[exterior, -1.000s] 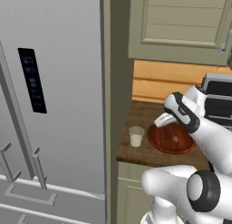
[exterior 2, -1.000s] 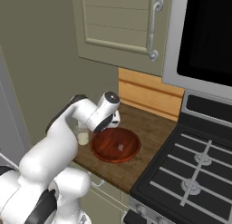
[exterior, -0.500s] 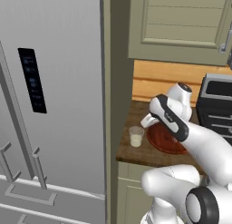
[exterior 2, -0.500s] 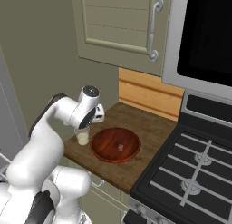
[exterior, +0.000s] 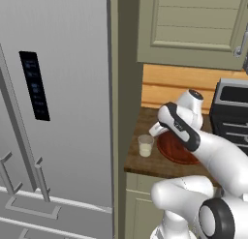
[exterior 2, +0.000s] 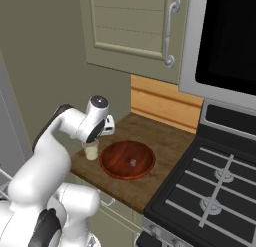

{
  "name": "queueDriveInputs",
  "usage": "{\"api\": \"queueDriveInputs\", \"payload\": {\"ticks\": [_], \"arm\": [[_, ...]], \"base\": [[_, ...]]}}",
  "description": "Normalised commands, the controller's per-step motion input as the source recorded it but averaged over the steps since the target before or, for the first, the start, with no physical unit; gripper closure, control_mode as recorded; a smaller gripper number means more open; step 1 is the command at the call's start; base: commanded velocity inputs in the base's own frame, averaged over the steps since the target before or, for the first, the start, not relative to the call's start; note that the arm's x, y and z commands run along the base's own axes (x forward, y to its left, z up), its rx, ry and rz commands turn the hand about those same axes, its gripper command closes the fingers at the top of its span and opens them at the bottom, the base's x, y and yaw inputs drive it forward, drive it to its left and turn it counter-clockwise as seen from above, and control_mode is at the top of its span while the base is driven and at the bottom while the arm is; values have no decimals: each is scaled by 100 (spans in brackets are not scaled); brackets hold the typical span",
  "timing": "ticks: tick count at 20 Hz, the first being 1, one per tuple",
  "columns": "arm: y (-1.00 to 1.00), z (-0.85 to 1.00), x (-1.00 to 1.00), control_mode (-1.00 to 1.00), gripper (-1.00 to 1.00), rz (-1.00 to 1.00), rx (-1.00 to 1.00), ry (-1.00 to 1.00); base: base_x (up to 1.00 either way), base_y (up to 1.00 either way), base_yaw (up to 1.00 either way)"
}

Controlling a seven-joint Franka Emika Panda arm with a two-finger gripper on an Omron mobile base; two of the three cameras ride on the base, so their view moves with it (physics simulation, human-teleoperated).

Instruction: Grab a lemon wedge from the fridge and one ice cube from the ice bowl, and put them in the glass of lemonade.

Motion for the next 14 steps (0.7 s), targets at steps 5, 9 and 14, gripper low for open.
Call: {"api": "queueDriveInputs", "payload": {"ticks": [5,9,14], "arm": [[-1,0,6,-100,100,0,-1,4],[0,32,7,-100,100,0,-34,22],[2,25,6,-100,100,0,-20,7]], "base": [[0,0,0],[0,0,0],[0,0,0]]}}
